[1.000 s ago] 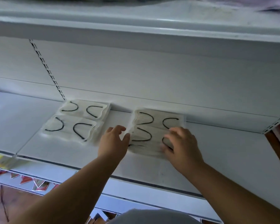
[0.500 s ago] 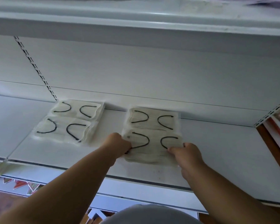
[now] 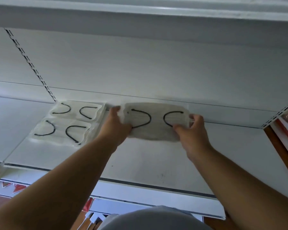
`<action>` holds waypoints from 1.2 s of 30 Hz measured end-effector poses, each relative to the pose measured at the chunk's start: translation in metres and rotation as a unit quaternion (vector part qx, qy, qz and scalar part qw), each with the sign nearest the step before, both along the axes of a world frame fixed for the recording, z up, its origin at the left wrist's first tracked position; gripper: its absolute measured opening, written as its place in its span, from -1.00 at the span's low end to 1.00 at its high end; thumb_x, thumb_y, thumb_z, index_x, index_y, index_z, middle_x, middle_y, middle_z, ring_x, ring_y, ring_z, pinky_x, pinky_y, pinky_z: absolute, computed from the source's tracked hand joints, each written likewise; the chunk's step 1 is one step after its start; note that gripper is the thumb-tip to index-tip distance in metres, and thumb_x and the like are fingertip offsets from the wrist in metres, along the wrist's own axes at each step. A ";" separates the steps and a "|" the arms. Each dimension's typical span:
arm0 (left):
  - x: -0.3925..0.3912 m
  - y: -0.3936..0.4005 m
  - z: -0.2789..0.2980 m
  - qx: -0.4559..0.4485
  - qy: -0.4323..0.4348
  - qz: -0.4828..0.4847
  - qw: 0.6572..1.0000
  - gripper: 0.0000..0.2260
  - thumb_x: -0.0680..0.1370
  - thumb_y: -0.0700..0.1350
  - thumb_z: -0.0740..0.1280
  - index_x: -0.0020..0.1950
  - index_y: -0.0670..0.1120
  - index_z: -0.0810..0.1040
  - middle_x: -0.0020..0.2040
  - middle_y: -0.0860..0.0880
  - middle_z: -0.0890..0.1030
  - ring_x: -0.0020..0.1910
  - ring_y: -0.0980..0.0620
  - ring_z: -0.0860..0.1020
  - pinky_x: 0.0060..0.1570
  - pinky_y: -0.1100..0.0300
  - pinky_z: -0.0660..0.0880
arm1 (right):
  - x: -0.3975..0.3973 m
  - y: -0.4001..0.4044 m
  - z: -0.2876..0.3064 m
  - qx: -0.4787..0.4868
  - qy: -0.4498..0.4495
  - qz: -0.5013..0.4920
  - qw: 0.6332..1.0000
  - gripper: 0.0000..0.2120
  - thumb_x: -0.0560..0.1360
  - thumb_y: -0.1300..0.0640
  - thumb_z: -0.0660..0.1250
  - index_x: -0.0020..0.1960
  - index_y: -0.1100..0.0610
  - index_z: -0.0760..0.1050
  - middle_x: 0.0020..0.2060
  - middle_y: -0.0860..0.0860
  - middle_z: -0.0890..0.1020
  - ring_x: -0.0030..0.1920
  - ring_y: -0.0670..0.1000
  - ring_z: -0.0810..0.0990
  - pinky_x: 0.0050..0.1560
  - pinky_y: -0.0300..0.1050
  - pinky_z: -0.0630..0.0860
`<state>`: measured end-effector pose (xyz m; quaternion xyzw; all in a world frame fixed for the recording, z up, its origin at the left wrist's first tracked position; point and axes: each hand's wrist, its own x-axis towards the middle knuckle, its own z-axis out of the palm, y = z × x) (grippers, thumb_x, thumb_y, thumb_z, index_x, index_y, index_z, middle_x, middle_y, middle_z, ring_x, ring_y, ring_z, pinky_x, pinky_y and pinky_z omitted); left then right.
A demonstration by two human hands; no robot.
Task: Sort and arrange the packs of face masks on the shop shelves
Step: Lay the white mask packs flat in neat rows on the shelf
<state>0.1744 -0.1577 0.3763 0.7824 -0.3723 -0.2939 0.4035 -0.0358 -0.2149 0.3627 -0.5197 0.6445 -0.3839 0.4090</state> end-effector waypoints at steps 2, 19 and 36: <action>0.002 -0.024 -0.002 0.001 -0.041 -0.028 0.999 -0.34 0.51 -0.21 0.40 0.55 0.05 0.20 0.25 -0.02 0.43 -0.15 0.12 0.43 -0.29 0.24 0.38 | 0.004 -0.030 -0.005 -0.010 0.069 0.007 0.998 -0.37 0.45 0.07 0.47 0.44 0.11 0.30 0.26 0.10 0.52 0.16 0.13 0.56 0.16 0.00 0.52; 0.020 -0.038 -0.059 0.027 -0.416 -0.268 0.869 -0.35 0.56 0.33 0.18 0.59 0.13 0.15 0.65 -0.10 -0.07 0.62 -0.15 -0.04 0.54 -0.11 0.06 | -0.003 -0.042 -0.044 -0.199 0.533 0.267 0.778 -0.19 0.50 -0.36 -0.13 0.58 0.12 0.16 0.56 0.16 0.21 0.58 0.16 0.09 0.52 0.20 0.01; 0.027 -0.041 -0.068 0.064 -0.318 -0.244 0.914 -0.37 0.57 0.29 0.24 0.59 0.25 0.08 0.64 -0.09 -0.09 0.56 -0.24 0.16 0.47 -0.12 0.27 | -0.018 -0.048 -0.055 -0.211 0.438 0.264 0.833 -0.19 0.50 -0.46 0.01 0.50 0.11 0.32 0.56 0.25 0.15 0.56 0.27 0.11 0.43 0.26 0.23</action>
